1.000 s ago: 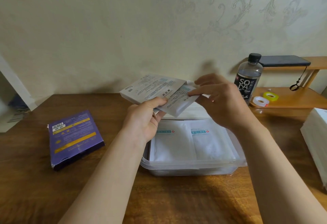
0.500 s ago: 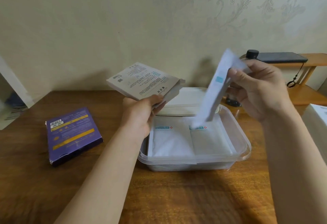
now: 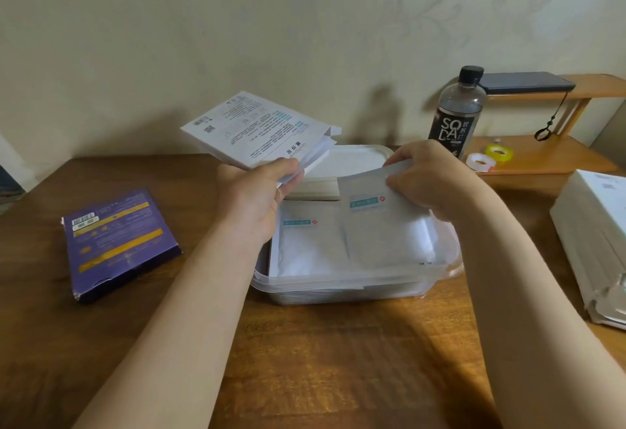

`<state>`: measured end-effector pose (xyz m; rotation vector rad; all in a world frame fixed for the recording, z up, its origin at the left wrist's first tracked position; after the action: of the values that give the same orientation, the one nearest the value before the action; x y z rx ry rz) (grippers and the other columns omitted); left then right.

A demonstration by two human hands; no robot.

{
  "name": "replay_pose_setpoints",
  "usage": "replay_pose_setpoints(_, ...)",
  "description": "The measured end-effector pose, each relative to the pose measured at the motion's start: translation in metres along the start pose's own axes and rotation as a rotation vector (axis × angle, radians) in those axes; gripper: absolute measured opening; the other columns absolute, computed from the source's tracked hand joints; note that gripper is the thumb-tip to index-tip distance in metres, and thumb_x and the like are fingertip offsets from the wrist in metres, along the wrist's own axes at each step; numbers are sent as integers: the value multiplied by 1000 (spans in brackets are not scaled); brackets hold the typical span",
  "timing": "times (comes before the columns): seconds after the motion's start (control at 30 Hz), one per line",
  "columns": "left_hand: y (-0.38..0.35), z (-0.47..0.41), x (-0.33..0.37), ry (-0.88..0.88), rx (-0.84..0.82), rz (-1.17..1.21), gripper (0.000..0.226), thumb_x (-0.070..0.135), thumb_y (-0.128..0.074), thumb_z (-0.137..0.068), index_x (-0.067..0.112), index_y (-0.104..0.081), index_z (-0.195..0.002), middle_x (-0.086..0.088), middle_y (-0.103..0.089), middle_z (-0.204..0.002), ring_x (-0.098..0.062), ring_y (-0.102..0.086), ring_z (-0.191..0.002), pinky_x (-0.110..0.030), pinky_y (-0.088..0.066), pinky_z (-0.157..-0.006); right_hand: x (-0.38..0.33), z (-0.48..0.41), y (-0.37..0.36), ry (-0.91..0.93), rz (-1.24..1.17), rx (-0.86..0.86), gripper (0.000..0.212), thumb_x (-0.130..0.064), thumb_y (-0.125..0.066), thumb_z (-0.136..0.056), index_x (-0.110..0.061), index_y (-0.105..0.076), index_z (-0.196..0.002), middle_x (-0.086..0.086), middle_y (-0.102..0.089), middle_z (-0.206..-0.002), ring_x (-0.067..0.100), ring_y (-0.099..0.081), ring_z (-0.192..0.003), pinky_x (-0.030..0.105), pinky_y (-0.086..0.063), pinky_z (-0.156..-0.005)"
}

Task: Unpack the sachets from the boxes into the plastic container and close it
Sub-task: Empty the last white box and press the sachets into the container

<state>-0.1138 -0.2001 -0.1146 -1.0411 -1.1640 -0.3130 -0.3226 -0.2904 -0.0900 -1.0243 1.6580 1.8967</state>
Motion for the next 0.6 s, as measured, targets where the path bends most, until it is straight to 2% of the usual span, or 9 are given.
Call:
replay_pose_setpoints(0.13, 1, -2, -1, 0, 7, 3, 54, -21, -69, -79, 5, -61, -127, -9, -71, -119, -24, -73, -102, -27, -60, -67, -8, 3, -7, 20, 337, -29, 18, -5, -62, -88, -11, -62, -105, -1, -57, -89, 20, -57, -78, 26, -44, -58)
replay_pose_setpoints(0.2, 1, -3, -1, 4, 14, 2, 53, -20, -69, -79, 5, -61, -125, -11, -70, -121, -27, -72, -105, -27, -60, -66, -15, 10, -11, 58, 528, -1, 14, -4, -63, -87, -6, -54, -97, 6, -56, -99, 23, -54, -81, 28, -42, -63)
replay_pose_setpoints(0.3, 1, -3, -2, 12, 24, -9, 50, -20, -70, -79, 5, -62, -122, -11, -71, -118, -26, -72, -103, -25, -59, -65, -29, 25, -20, 98, 705, 28, 17, -5, -59, -89, -9, -43, -93, 13, -39, -105, 31, -43, -91, 37, -42, -77)
replay_pose_setpoints(0.37, 1, -3, -3, 19, 32, -15, 50, -18, -71, -79, 4, -62, -122, -11, -72, -116, -27, -73, -102, -25, -59, -64, -37, 35, -28, 138, 747, -84, 19, -12, -65, -87, -12, -45, -85, 10, -45, -109, 32, -50, -96, 38, -47, -80)
replay_pose_setpoints(0.4, 1, -3, -3, 22, 35, -15, 49, -18, -72, -79, 4, -62, -122, -11, -72, -116, -27, -73, -102, -25, -59, -65, -39, 38, -33, 144, 761, -175, 17, -18, -69, -87, -17, -52, -88, 9, -52, -115, 31, -55, -101, 37, -48, -81)
replay_pose_setpoints(0.43, 1, -3, -3, 23, 33, -15, 49, -18, -71, -79, 3, -62, -122, -11, -72, -116, -27, -73, -103, -25, -59, -65, -39, 41, -38, 157, 792, -266, 21, -25, -72, -88, -19, -59, -103, 7, -56, -123, 30, -58, -108, 37, -48, -85)
replay_pose_setpoints(0.5, 1, -3, -3, 23, 19, -19, 49, -18, -70, -80, 3, -60, -123, -10, -71, -118, -26, -72, -104, -25, -60, -66, -37, 46, -45, 150, 871, -423, 60, -41, -72, -88, -19, -50, -139, 3, -53, -142, 27, -52, -128, 38, -43, -99)
replay_pose_setpoints(0.53, 1, -2, -3, 23, 9, -19, 51, -18, -70, -81, 4, -59, -125, -10, -70, -119, -26, -72, -105, -25, -60, -66, -36, 46, -46, 142, 894, -459, 71, -47, -71, -87, -19, -43, -147, 2, -51, -146, 26, -49, -133, 38, -41, -103)
replay_pose_setpoints(0.6, 1, -2, -2, 21, -3, -18, 52, -18, -70, -81, 5, -59, -125, -10, -70, -120, -26, -72, -105, -25, -60, -67, -32, 44, -47, 132, 908, -485, 75, -53, -70, -86, -20, -42, -148, 1, -53, -145, 26, -50, -132, 36, -41, -99)
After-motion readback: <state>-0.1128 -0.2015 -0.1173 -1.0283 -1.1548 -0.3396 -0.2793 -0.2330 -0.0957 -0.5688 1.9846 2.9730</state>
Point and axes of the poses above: each hand's wrist, its own z-axis away from the middle knuckle, its own y-axis out of the back of the hand, x = y × z, the point moved 4 cm from there along -z, towards the middle knuckle
